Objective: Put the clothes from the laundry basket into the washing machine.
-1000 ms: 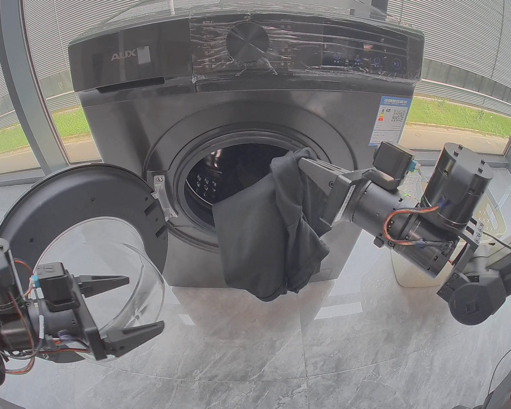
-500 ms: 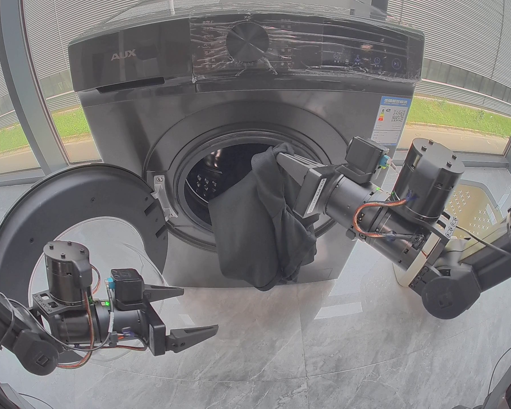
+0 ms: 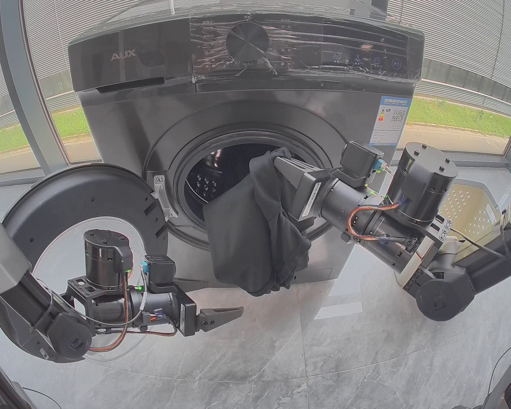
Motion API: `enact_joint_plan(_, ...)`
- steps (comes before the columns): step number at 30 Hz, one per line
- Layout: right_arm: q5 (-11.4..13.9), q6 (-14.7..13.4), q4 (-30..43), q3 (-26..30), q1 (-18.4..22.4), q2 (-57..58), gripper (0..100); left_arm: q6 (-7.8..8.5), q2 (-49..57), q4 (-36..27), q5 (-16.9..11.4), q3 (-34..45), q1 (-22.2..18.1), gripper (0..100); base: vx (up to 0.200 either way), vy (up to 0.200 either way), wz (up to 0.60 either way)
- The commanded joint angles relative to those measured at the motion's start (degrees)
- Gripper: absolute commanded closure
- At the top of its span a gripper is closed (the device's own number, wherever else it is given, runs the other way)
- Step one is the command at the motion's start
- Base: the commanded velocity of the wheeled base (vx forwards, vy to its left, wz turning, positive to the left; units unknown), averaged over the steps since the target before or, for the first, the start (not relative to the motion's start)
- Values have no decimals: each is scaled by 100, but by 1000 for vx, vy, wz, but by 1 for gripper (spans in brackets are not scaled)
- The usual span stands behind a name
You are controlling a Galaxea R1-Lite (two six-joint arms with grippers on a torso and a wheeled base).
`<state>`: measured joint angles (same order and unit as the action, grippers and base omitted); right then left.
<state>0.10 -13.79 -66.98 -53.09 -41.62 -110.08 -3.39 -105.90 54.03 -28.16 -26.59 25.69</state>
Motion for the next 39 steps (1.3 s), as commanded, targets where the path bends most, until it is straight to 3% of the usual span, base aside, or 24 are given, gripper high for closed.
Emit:
enact_joint_plan(1,-1,8,-61,18,-48,13,100,-13,-405,125,4,-171,15,0,0,0,0)
enact_joint_plan(6,-10,8,-61,27,-92,13,100,-101,-669,319,153,-356,68,0,0,0,0)
enact_joint_plan(7,-10,8,-61,27,-118,13,100,-232,-783,389,188,-461,95,0,0,0,0)
enact_joint_plan(9,-10,8,-61,27,-118,13,100,-250,-801,407,188,-479,103,0,0,0,0)
enact_joint_plan(10,-10,8,-61,27,-127,4,100,-426,-897,565,197,-558,174,0,0,0,0)
enact_joint_plan(12,-10,-1,-70,27,-127,4,100,-496,-950,670,197,-593,218,0,0,0,0)
enact_joint_plan(23,-10,8,-70,18,-127,-22,100,-593,-1214,1154,197,-593,341,0,0,0,0)
enact_joint_plan(29,-10,8,-132,18,-127,-66,100,-804,-1425,1567,364,-699,349,0,0,0,0)
enact_joint_plan(30,-10,8,-140,18,-127,-66,100,-804,-1425,1567,364,-699,349,100,0,0,0)
enact_joint_plan(31,-10,8,-193,27,-162,-92,100,-830,-1530,1769,478,-751,367,100,0,0,0)
enact_joint_plan(36,-19,-1,-193,27,-189,-101,100,-979,-1627,1927,496,-866,455,100,0,0,0)
enact_joint_plan(39,-19,8,-193,36,-189,-101,100,-979,-1627,1962,496,-848,508,100,0,0,0)
